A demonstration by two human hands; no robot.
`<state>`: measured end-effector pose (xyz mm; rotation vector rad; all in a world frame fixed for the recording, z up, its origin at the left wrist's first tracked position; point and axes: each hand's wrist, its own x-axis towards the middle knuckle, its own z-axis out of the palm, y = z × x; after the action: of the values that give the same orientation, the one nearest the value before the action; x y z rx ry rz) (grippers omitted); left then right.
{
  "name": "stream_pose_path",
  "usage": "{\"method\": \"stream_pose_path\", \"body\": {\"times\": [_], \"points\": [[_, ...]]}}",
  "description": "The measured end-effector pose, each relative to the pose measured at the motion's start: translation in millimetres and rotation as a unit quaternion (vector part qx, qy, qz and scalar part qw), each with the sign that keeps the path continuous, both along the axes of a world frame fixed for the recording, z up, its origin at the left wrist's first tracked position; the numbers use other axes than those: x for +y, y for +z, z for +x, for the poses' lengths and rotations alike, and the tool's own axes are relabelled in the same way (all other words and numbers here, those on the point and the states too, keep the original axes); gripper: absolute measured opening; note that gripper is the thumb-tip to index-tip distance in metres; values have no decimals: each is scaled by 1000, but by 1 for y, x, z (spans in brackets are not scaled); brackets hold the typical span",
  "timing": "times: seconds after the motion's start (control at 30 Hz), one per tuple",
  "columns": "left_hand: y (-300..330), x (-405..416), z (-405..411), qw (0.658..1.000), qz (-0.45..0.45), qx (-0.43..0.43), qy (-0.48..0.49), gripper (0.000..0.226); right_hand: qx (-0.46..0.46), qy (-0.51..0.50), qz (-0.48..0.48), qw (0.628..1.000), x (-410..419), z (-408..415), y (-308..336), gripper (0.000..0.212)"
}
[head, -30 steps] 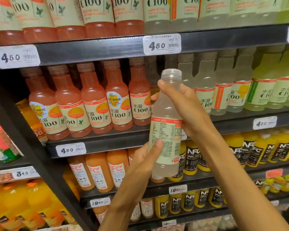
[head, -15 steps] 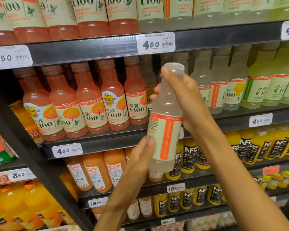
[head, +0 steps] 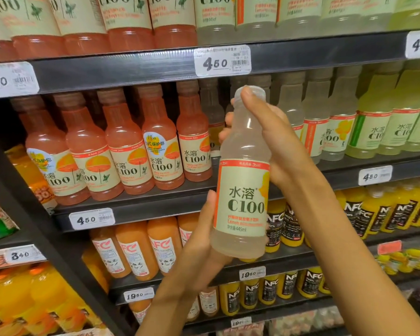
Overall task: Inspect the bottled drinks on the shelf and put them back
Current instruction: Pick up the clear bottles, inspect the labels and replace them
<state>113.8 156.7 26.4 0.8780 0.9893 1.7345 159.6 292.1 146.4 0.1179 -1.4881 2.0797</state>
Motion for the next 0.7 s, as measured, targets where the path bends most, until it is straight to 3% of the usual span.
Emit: {"method": "stream_pose_path", "body": {"times": [0.07, 0.2, 0.33, 0.47, 0.7], "points": [[1, -3, -4, 989, -41, 106, 93, 70, 3, -64, 58, 996, 3, 1, -1, 23], [3, 12, -4, 950, -73, 253, 169, 52, -9, -121, 112, 986, 7, -6, -4, 26], [4, 32, -16, 931, -38, 273, 240, 54, 9, -168, 161, 972, 16, -11, -4, 24], [8, 49, -38, 882, -39, 339, 324, 56, 52, -193, 209, 957, 24, -14, -3, 23], [5, 69, -52, 812, -104, 416, 396, 75, 81, -235, 159, 956, 31, -29, -17, 29]]}}
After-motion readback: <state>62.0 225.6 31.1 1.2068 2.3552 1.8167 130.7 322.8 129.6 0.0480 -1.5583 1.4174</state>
